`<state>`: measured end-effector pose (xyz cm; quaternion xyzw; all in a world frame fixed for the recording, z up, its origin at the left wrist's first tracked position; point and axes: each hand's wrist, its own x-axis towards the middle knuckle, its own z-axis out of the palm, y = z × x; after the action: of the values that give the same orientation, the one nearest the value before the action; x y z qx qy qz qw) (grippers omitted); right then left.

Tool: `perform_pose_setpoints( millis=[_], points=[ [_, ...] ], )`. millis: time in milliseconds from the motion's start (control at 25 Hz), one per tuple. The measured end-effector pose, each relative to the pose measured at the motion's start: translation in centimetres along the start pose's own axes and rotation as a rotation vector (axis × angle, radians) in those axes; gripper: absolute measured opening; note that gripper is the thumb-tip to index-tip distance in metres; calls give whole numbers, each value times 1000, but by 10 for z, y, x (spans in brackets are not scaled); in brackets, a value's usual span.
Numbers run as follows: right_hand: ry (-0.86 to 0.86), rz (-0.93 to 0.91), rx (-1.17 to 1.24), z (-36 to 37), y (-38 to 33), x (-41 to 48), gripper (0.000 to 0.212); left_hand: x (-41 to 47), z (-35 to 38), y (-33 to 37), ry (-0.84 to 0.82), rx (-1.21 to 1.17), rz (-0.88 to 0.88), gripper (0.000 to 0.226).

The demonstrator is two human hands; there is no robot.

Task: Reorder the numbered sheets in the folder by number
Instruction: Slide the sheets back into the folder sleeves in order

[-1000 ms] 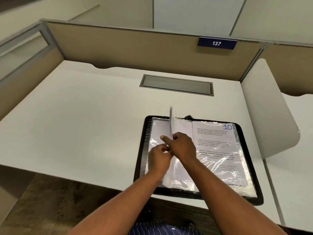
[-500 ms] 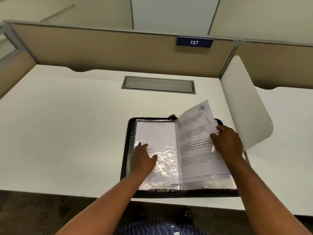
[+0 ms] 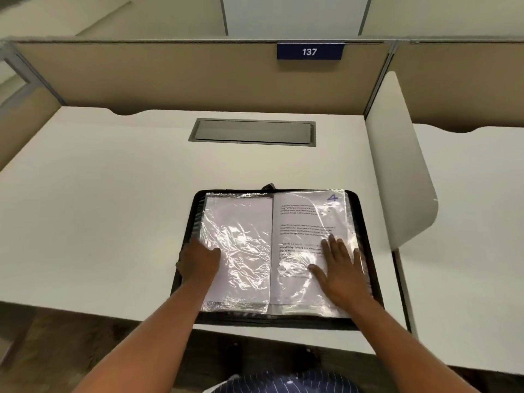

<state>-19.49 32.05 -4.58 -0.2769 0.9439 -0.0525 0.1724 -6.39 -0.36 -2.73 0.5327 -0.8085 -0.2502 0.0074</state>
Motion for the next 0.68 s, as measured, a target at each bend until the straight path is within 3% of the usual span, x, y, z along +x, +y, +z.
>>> perform_pose_setpoints(
  millis=[280,400,680],
  points=[
    [3,-22,-10,4,5,3,88,12,-13,7,-107,-80,-270,28],
    [27,-38,51,-1,-4,7,91,14,-11,6,-117,-120,-336,30],
    [168,-128,134,-18,-71,20,85,23,-18,-10,-153,-186,-309,33]
  ],
)
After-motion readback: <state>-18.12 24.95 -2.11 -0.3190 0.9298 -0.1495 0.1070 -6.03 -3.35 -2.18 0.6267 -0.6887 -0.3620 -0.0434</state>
